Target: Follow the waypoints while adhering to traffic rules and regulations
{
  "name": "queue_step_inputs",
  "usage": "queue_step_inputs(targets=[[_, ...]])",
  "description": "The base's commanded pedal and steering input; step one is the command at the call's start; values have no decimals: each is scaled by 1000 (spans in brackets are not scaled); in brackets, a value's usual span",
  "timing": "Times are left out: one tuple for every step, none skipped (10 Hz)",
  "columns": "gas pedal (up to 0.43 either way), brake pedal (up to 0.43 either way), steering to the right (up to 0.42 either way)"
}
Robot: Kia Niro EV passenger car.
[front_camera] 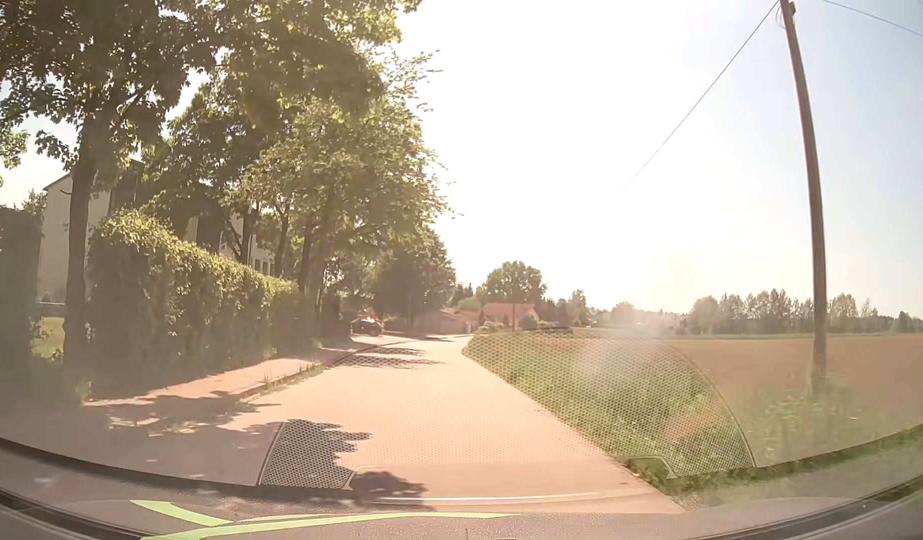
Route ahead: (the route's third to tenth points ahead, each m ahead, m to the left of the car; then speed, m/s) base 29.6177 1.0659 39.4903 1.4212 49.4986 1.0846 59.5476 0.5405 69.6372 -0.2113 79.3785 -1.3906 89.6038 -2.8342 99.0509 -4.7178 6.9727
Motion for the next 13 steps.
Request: queue_step_inputs(targets=[[260, 0, -28], [260, 0, -25], [248, 0, -21], [248, 0, -17], [228, 0, -13], [209, 0, -11], [209, 0, -9], [189, 0, -8], [177, 0, -7], [177, 0, -7], [169, 0, -7], [157, 0, -7], [157, 0, -7]])
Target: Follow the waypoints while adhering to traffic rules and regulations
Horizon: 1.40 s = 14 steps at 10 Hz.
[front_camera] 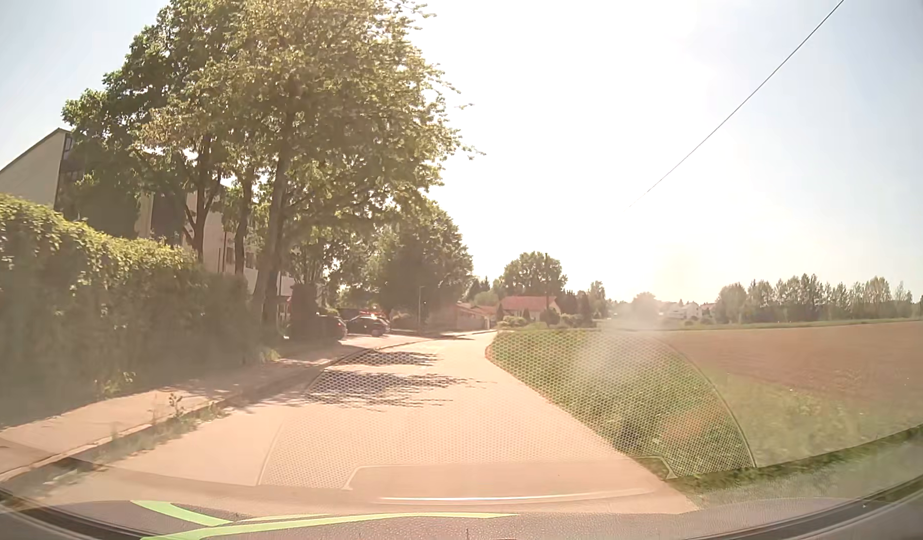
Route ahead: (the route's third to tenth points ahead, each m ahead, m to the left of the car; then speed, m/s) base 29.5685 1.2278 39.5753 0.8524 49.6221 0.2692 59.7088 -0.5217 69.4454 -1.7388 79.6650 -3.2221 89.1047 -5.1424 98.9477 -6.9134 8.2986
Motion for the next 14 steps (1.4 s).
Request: queue_step_inputs(targets=[[157, 0, -7], [157, 0, -7], [150, 0, -7], [138, 0, -6], [138, 0, -6], [138, 0, -6], [118, 0, -4], [118, 0, -1], [110, 0, 2], [110, 0, 2], [98, 0, 2], [98, 0, 2], [98, 0, 2], [98, 0, 1]])
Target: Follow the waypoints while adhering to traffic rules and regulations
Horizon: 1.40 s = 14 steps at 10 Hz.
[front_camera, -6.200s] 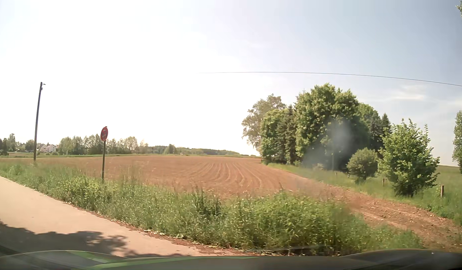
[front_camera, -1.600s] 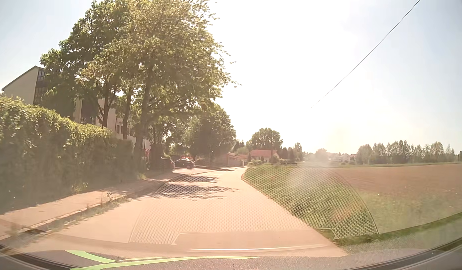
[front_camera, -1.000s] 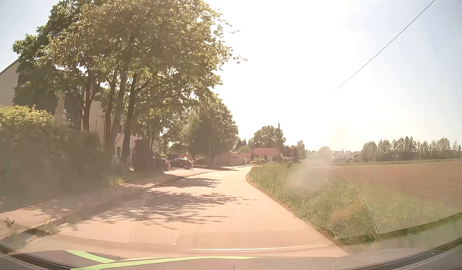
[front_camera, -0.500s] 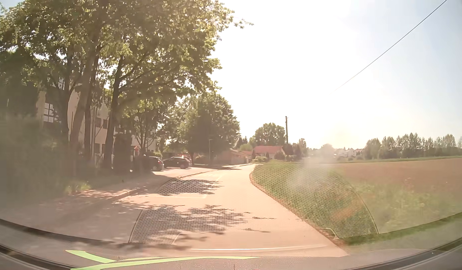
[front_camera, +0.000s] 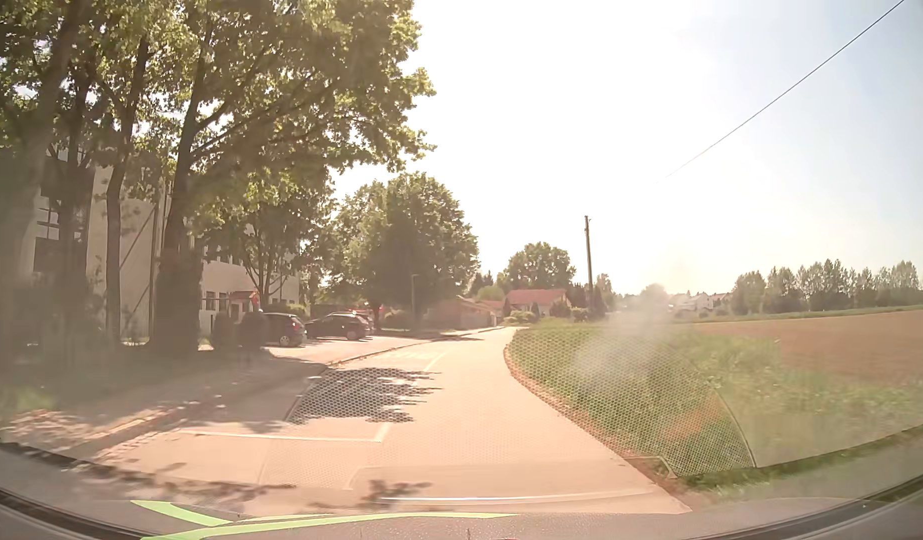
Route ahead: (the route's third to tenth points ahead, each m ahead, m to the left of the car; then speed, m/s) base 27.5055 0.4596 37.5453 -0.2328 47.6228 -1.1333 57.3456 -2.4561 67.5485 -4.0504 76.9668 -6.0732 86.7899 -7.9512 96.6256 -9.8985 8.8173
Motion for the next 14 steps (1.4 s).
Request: queue_step_inputs(targets=[[98, 0, 0], [98, 0, -1], [98, 0, -1], [98, 0, -1], [98, 0, -1], [98, 0, -1], [98, 0, -1], [98, 0, -1], [98, 0, -1], [98, 0, 0], [98, 0, 0], [98, 0, 2], [98, 0, 5], [98, 0, 8]])
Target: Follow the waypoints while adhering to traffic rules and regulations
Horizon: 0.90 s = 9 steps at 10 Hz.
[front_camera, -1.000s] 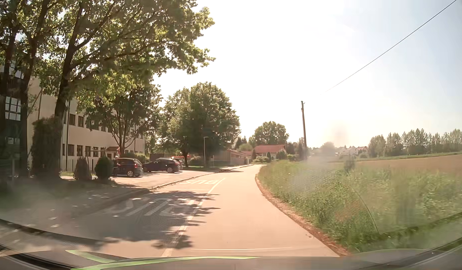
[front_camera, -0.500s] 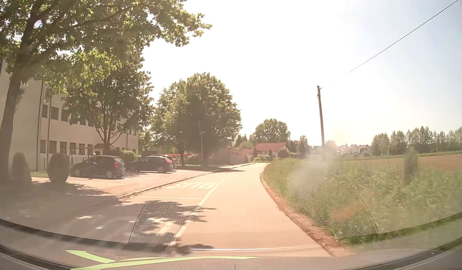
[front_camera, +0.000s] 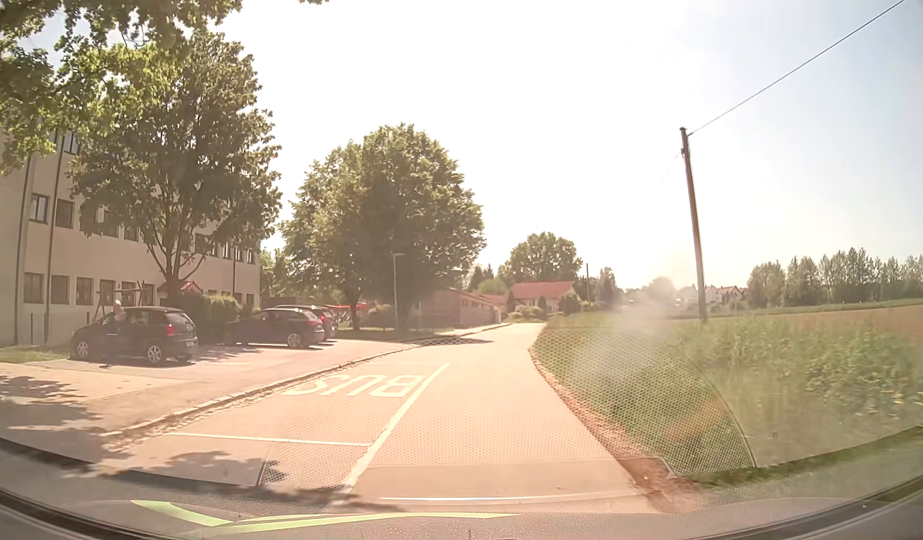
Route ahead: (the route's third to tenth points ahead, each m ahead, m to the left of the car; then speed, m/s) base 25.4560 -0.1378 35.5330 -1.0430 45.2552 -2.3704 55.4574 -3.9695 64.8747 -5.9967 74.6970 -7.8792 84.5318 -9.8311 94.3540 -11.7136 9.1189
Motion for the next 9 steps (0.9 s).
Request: queue_step_inputs(targets=[[98, 0, 9], [98, 0, 11], [98, 0, 11], [98, 0, 12], [98, 0, 12], [98, 0, 14], [98, 0, 14], [98, 0, 15], [98, 0, 17]])
